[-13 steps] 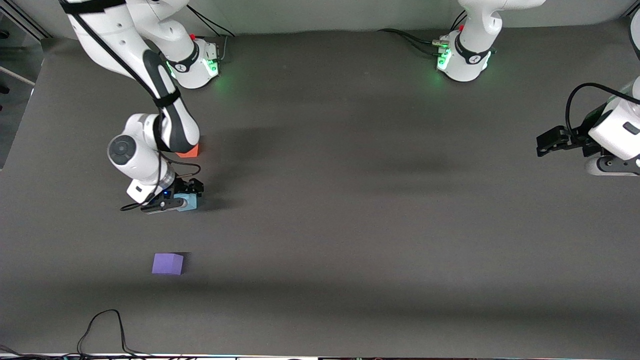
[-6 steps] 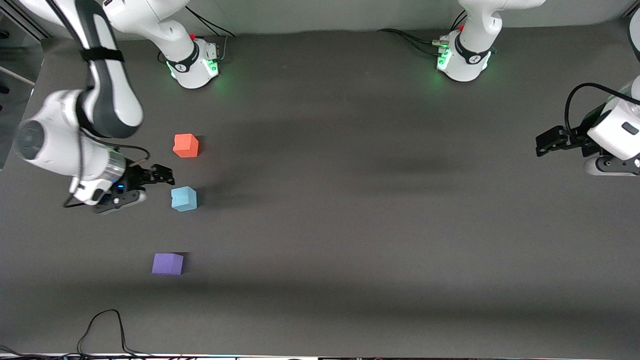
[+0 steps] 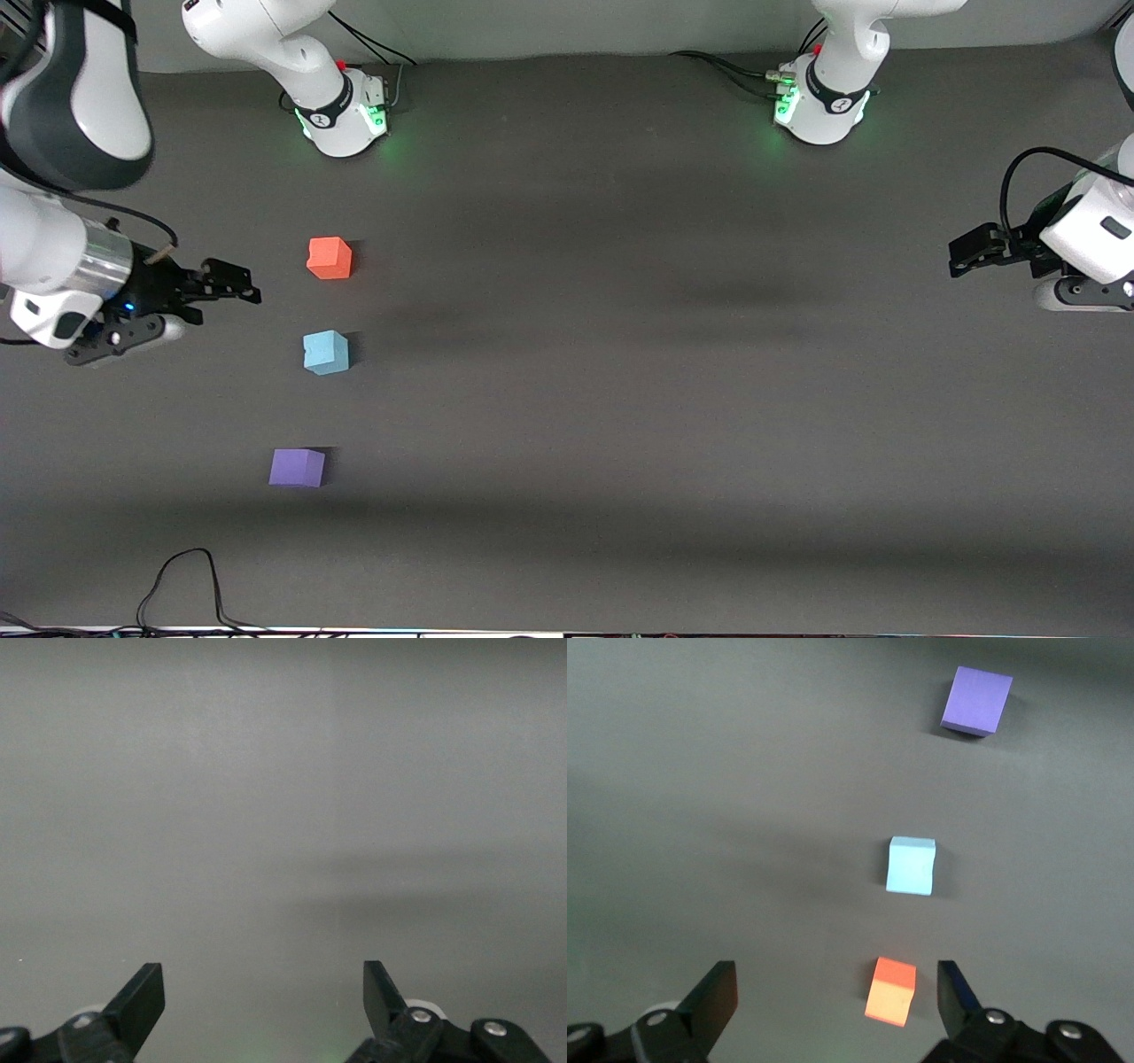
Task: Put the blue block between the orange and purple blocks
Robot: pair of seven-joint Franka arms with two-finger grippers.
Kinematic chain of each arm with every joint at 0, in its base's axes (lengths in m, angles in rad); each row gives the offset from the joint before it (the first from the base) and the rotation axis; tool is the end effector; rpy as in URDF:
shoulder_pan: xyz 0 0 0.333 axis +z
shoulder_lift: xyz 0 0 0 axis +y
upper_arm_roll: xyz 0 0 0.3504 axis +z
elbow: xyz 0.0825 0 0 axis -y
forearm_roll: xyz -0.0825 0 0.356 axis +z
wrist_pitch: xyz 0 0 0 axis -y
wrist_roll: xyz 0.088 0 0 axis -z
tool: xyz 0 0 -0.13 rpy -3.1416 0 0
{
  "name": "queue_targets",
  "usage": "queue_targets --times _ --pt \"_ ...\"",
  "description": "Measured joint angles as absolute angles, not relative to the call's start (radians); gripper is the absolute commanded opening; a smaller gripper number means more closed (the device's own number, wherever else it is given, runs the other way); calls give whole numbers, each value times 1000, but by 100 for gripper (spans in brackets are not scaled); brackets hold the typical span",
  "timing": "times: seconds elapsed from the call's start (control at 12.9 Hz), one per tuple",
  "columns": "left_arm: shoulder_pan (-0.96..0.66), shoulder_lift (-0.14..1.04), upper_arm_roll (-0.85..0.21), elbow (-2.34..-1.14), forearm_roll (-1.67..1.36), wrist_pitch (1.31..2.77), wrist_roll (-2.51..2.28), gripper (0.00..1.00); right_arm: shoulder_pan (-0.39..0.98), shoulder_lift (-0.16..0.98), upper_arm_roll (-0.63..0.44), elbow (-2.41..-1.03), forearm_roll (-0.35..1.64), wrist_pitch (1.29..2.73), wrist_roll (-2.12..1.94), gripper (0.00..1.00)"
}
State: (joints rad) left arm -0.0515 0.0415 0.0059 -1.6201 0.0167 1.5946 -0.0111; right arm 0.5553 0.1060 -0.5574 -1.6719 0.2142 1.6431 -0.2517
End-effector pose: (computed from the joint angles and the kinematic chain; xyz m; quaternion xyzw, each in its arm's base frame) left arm 0.5376 -0.0225 0.5940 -0.9992 0.0177 0.0332 0.0094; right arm 0.5514 0.0386 0.5494 -0.9892 -0.1095 0.0484 0.0849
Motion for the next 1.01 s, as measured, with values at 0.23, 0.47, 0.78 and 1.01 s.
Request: queue_targets --times 0.23,0.47,0.78,1.01 --pt "-52 42 6 -1620 17 1595 -11 100 483 81 -480 -1627 159 1564 -217 100" --pt "-52 42 6 -1621 17 1595 -11 100 119 48 -100 -1626 138 1536 -187 100" --pt "-52 42 6 -1621 17 1595 -11 100 -41 -18 79 -1722 131 1557 -154 100" --pt "-52 42 6 -1621 17 1596 -11 100 -41 -63 85 -1769 125 1569 -142 100"
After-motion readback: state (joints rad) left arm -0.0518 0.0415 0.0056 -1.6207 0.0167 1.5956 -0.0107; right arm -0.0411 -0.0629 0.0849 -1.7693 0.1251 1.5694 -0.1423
